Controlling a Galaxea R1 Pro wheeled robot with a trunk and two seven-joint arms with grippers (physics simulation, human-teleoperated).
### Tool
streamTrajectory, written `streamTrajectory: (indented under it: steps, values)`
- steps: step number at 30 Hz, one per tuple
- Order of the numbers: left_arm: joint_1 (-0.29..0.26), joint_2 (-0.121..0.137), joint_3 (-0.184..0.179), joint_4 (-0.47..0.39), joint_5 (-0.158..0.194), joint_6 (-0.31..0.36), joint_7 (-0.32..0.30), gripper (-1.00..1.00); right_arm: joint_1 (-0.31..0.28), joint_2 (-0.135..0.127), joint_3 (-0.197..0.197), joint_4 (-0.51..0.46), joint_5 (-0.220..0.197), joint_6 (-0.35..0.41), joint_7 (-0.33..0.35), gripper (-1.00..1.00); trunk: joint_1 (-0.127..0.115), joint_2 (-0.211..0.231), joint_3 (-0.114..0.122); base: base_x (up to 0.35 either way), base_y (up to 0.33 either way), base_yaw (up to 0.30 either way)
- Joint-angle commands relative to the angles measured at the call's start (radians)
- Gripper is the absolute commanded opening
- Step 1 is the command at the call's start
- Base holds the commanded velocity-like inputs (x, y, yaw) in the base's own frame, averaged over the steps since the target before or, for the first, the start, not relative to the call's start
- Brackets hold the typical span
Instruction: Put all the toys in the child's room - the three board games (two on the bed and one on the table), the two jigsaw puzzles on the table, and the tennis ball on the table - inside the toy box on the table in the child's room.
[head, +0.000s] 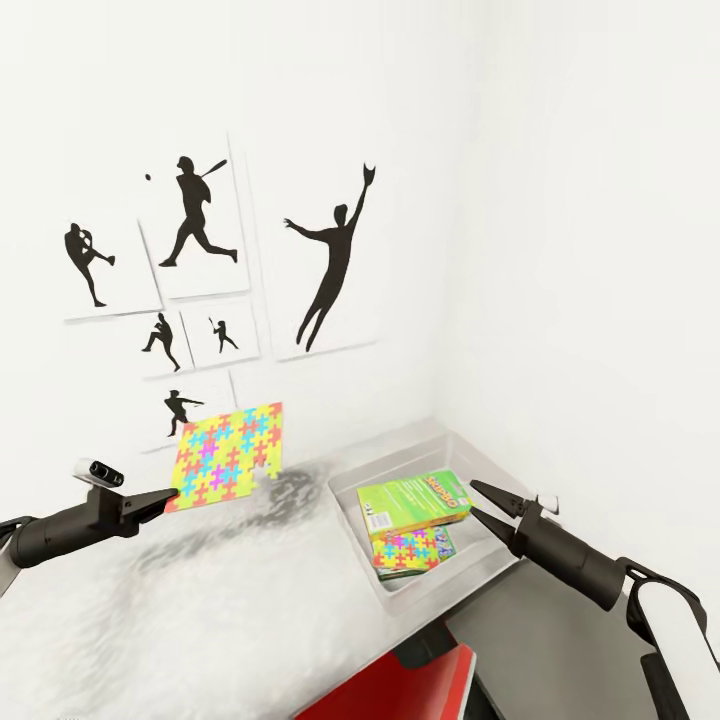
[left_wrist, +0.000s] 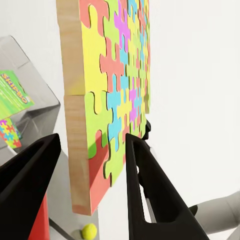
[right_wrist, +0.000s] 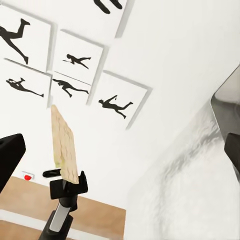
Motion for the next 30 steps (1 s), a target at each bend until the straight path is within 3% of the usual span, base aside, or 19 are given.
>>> streamTrajectory:
  steps: [1, 11, 22, 30]
  values:
    - [-0.001, 0.000, -0.001, 0.000, 0.001, 0.010, -0.002, -1.00, -0.001, 0.000, -0.001, 0.000, 0.010, 0.004, 0.010, 1.00, 0.001, -0.002, -0.002, 0.000, -0.043, 0.053]
    - [-0.001, 0.000, -0.001, 0.000, 0.003, 0.010, -0.002, -1.00, -0.001, 0.000, -0.001, 0.000, 0.010, 0.004, 0.010, 1.00, 0.001, -0.002, -0.002, 0.000, -0.010, 0.110]
    - [-0.002, -0.001, -0.002, 0.000, 0.002, 0.010, 0.003, -1.00, 0.000, 0.000, -0.002, 0.000, 0.010, 0.004, 0.011, 1.00, 0.001, -0.002, -0.002, 0.031, 0.000, 0.240]
    - [-0.001, -0.001, -0.002, 0.000, 0.001, 0.010, 0.005, -1.00, -0.001, 0.000, -0.001, 0.000, 0.010, 0.004, 0.011, 1.00, 0.001, -0.002, -0.002, 0.030, 0.000, 0.038]
